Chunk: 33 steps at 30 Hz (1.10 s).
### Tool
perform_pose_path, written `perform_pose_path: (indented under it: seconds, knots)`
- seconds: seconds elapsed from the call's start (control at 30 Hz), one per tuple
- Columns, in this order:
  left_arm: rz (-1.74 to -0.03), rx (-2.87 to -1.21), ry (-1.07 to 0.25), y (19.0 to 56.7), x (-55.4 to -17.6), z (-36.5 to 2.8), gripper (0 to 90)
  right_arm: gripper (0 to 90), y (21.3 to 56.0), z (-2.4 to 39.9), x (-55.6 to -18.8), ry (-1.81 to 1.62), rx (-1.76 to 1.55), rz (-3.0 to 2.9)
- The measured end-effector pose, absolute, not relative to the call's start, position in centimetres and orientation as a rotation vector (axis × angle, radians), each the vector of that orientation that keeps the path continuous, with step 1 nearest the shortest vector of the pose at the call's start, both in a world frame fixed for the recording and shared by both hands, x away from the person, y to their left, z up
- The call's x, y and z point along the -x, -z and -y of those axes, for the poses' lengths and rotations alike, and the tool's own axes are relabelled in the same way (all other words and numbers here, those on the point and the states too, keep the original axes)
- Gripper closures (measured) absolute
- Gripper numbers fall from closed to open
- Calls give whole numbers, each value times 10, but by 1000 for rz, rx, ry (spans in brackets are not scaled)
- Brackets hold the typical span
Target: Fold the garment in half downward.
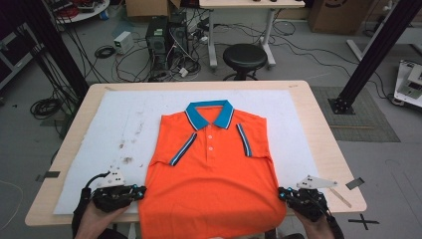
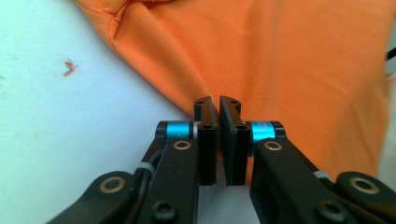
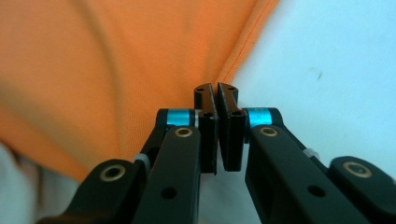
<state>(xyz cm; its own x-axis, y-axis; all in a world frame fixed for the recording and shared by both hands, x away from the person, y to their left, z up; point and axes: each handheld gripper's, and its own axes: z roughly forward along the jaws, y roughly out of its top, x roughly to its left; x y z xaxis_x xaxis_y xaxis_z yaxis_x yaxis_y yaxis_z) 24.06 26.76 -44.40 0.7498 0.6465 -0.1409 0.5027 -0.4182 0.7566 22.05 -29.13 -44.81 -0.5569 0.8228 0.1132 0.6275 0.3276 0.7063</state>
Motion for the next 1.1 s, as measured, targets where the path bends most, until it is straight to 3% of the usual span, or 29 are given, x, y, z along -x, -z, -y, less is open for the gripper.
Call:
perform_pose_path:
  seconds: [0.03, 0.07, 0.1, 0.23, 0.33, 0.37, 0.4, 0.43, 0.5, 0.8, 0.87, 0.9, 0.93, 0.97, 1.03, 1.1]
  knots:
    - [-875, -2092, -233, 443, -242, -268, 695, 772, 447, 292, -220, -1053, -1320, -2294]
    - [-896, -2075, -251, 442, -244, -267, 695, 721, 447, 292, -220, -1053, -1320, -2294]
    - [-933, -2061, -309, 442, -249, -264, 615, 594, 446, 292, -226, -1052, -1345, -2215]
    - [-961, -2078, -357, 447, -259, -256, 598, 578, 446, 289, -241, -1042, -1344, -2165]
    - [-945, -2100, -380, 448, -263, -251, 630, 617, 452, 278, -255, -987, -1338, -2207]
    - [-913, -2100, -338, 449, -262, -252, 750, 724, 453, 274, -255, -996, -1318, -2204]
    - [-913, -2100, -338, 449, -262, -252, 822, 724, 453, 274, -255, -996, -1318, -2204]
    - [-889, -2100, -330, 449, -259, -252, 848, 830, 453, 275, -253, -1030, -1313, -2229]
    - [-879, -2105, -323, 449, -258, -253, 860, 878, 453, 279, -249, -1058, -1324, -2252]
    - [-818, -2138, -205, 446, -240, -265, 859, 881, 449, 297, -219, -1083, -1328, -2334]
    - [-825, -2102, -193, 444, -244, -266, 777, 739, 447, 296, -217, -1080, -1311, -2322]
    - [-850, -2040, -208, 439, -249, -267, 633, 578, 446, 296, -221, -1097, -1291, -2271]
    - [-850, -2040, -208, 439, -249, -267, 579, 578, 446, 296, -221, -1097, -1291, -2271]
    - [-853, -1983, -230, 434, -255, -269, 553, 500, 444, 296, -229, -1132, -1274, -2212]
    - [-851, -1961, -239, 431, -258, -270, 523, 473, 443, 296, -233, -1145, -1257, -2186]
    - [-850, -1927, -256, 425, -265, -271, 464, 389, 440, 293, -249, -1166, -1234, -2129]
